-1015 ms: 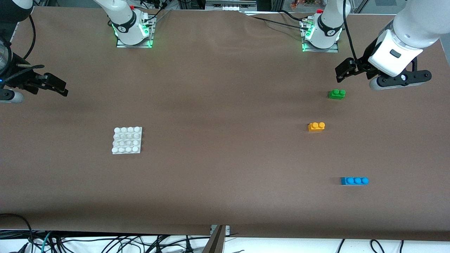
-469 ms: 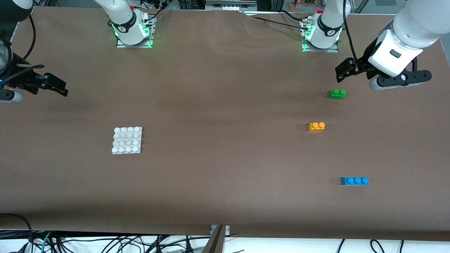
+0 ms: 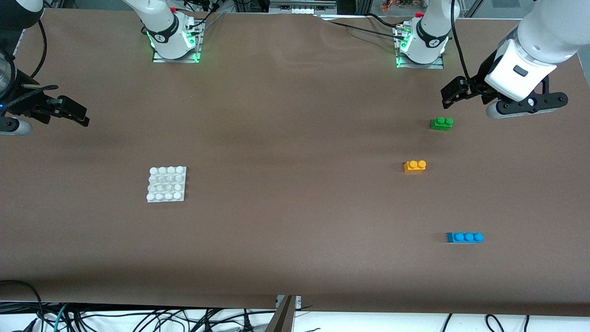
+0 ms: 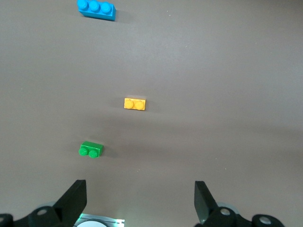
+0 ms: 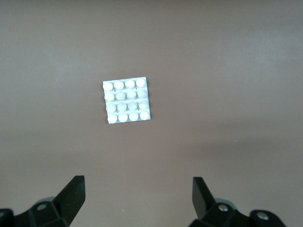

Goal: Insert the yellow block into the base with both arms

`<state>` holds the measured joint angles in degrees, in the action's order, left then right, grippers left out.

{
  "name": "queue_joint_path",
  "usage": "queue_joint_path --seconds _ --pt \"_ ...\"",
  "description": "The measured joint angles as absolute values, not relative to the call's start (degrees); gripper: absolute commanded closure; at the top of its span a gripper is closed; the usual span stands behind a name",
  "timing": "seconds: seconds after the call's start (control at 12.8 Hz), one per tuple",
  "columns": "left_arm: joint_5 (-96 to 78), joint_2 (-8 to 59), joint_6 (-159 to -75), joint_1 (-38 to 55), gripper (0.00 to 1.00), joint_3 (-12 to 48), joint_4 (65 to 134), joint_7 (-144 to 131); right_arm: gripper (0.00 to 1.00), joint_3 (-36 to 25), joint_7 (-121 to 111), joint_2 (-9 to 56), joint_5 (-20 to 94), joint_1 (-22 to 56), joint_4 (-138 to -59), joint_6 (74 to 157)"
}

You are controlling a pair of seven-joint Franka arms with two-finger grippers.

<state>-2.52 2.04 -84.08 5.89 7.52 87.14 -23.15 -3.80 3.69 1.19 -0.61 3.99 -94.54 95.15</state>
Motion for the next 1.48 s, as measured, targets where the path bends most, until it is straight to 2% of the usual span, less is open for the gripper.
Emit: queue_joint_path --seconds 0.86,1.48 --pt "-0.77 2.04 -82.87 5.89 0.00 7.81 86.25 -24.67 0.00 -3.80 3.69 1.19 -0.61 3.99 -94.54 95.14" --pt "0.05 3.03 -79.92 6.29 0.00 10.13 85.92 -24.97 0.00 -3.80 3.69 1.19 -0.61 3.99 -94.54 95.14"
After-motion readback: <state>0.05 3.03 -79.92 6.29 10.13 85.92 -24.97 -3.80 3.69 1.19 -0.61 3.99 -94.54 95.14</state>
